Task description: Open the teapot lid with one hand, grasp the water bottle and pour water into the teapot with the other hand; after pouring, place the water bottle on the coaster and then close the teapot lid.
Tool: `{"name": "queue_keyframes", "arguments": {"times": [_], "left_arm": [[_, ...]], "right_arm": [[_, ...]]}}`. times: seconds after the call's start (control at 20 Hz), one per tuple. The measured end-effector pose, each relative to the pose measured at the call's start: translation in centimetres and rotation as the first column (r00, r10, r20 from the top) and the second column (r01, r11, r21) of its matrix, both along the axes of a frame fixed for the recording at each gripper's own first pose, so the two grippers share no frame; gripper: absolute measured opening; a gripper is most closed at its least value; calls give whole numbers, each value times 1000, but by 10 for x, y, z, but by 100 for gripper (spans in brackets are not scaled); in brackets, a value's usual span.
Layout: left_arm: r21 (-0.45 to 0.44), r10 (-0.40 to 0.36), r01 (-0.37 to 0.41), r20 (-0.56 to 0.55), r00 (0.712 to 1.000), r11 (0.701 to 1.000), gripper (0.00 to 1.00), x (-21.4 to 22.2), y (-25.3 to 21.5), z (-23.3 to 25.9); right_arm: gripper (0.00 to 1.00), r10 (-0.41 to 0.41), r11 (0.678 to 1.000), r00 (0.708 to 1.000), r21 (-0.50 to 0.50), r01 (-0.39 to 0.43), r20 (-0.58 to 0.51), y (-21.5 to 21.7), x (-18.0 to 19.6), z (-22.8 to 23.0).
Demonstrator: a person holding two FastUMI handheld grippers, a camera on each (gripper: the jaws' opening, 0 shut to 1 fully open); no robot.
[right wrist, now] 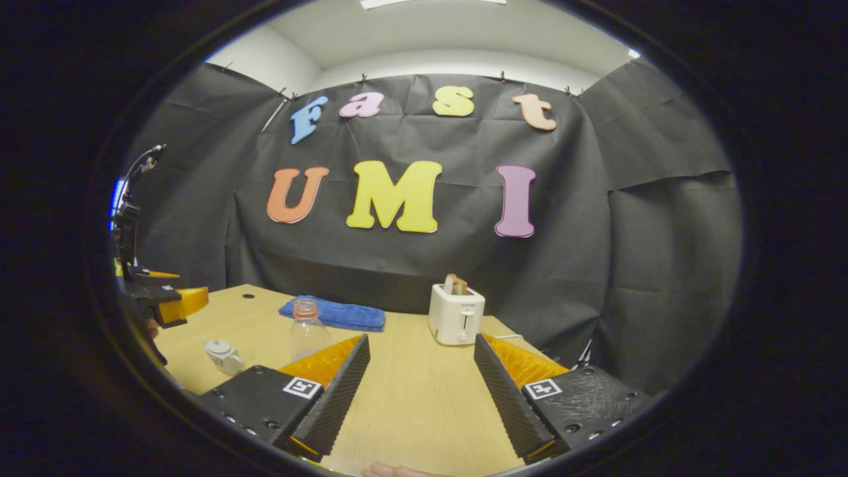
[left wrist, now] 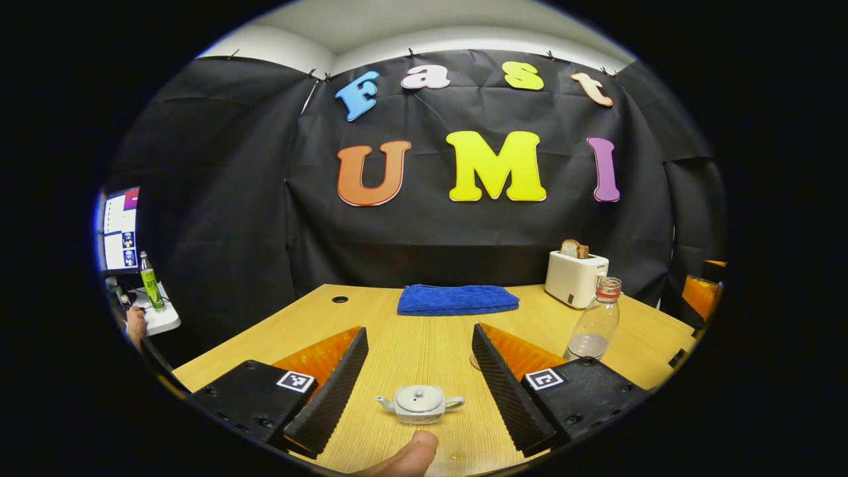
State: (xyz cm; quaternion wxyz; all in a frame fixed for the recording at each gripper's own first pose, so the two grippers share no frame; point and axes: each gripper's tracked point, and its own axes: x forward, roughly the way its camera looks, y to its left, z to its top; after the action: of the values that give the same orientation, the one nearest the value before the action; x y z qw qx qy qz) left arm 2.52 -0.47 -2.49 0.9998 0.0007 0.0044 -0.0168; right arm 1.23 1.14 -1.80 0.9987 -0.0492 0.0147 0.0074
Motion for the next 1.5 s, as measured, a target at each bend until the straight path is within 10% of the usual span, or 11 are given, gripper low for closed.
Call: {"name": "queue_keyframes", "arguments": {"times": [0.7, 1.5], "left_arm": [[-23, 11, -15, -168, 986, 1000, 95, 49, 2, -90], [24, -4, 8, -160, 987, 1000, 18, 55, 3, -101]], "right_arm": [[95, -35, 999, 999, 3, 35, -25, -7, 12, -13], [95, -24, 1000, 998, 4, 25, -52, 6, 16, -23]]}}
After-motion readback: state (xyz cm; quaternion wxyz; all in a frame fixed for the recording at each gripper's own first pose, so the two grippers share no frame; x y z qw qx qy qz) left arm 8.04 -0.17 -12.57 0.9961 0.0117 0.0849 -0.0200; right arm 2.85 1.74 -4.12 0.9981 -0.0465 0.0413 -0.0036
